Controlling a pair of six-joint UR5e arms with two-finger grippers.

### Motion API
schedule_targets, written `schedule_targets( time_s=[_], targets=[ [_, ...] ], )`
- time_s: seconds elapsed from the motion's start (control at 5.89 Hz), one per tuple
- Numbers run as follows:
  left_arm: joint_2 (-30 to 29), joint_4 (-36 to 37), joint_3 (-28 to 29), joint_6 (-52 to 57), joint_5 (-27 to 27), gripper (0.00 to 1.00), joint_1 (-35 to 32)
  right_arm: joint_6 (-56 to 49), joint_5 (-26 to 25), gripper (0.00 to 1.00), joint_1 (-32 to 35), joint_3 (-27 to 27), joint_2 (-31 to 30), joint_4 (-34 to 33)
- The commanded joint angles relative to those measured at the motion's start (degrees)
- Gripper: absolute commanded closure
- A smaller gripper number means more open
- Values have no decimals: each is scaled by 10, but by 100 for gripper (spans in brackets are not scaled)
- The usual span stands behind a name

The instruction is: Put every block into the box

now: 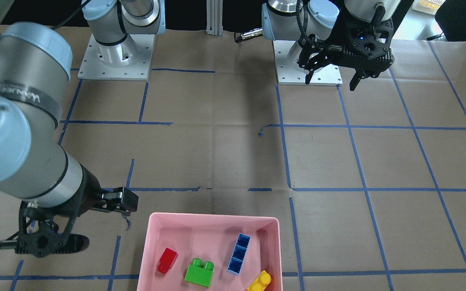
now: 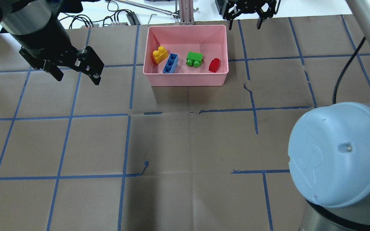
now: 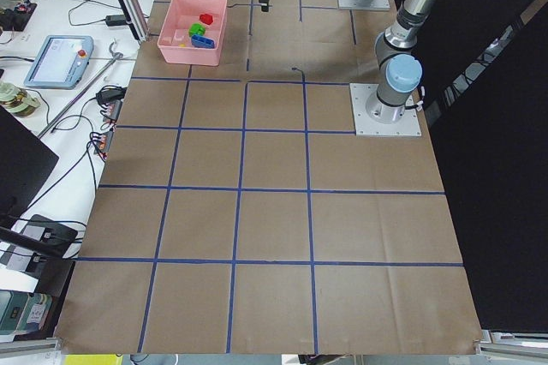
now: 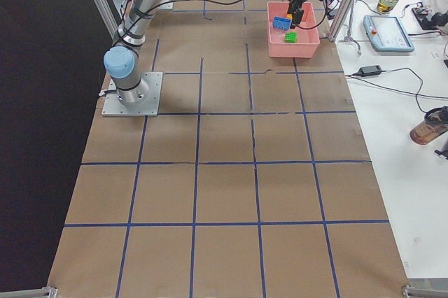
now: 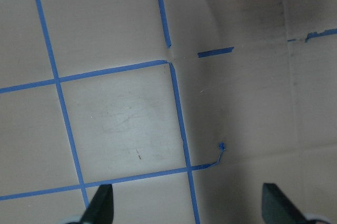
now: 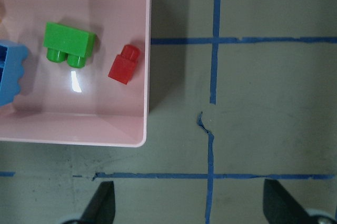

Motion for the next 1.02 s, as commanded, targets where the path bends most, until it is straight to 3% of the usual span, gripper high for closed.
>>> schedule_targets(
  time_s=[0.0,0.34,0.51,0.85],
  targets=[
    [-2,0,1,0,0,1,-1,3,-1,1,-4,93,-100,34],
    [-2,4,0,0,0,1,-1,12,-1,1,-3,214,-208,31],
    [-2,4,0,0,0,1,-1,12,0,1,-3,255,-230,10],
    [-10,2,9,-3,-4,1,3,13,-37,0,-4,257,-230,-12]
  ],
)
